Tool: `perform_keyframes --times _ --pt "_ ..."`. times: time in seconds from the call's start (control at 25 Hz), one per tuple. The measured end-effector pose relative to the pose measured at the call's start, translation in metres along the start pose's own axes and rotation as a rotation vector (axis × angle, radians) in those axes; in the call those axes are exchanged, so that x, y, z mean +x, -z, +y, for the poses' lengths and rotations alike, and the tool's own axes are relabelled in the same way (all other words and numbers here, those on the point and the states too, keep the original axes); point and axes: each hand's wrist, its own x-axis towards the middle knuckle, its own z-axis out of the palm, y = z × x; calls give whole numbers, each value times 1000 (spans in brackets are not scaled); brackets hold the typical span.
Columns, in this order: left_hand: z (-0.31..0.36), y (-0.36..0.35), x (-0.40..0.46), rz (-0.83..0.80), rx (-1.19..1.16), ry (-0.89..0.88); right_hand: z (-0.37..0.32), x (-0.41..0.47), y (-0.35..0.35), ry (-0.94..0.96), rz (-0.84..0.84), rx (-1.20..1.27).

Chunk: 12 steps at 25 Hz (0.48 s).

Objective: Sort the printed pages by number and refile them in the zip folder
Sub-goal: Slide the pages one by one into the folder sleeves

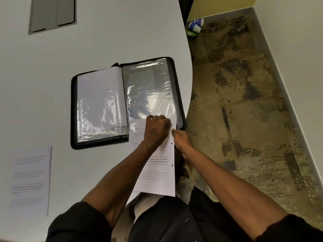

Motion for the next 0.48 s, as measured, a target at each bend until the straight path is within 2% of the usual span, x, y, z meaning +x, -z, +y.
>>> perform_keyframes --times 0.12,0.2,0.28,0.36,0.44,0.48 --pt "-3 -3 -10 -9 -65 -30 0 6 3 43 4 52" --pt "-9 -8 -33 29 -147 40 7 4 3 60 -26 64" --pt "-18 -11 -66 121 -228 258 18 -2 3 71 -38 35" --pt "-26 -9 -106 192 -300 561 26 -6 5 77 8 41" --pt "-32 -3 -142 149 -357 807 24 -3 5 81 52 64" --pt "-36 1 -156 95 -378 862 19 0 4 66 70 74"
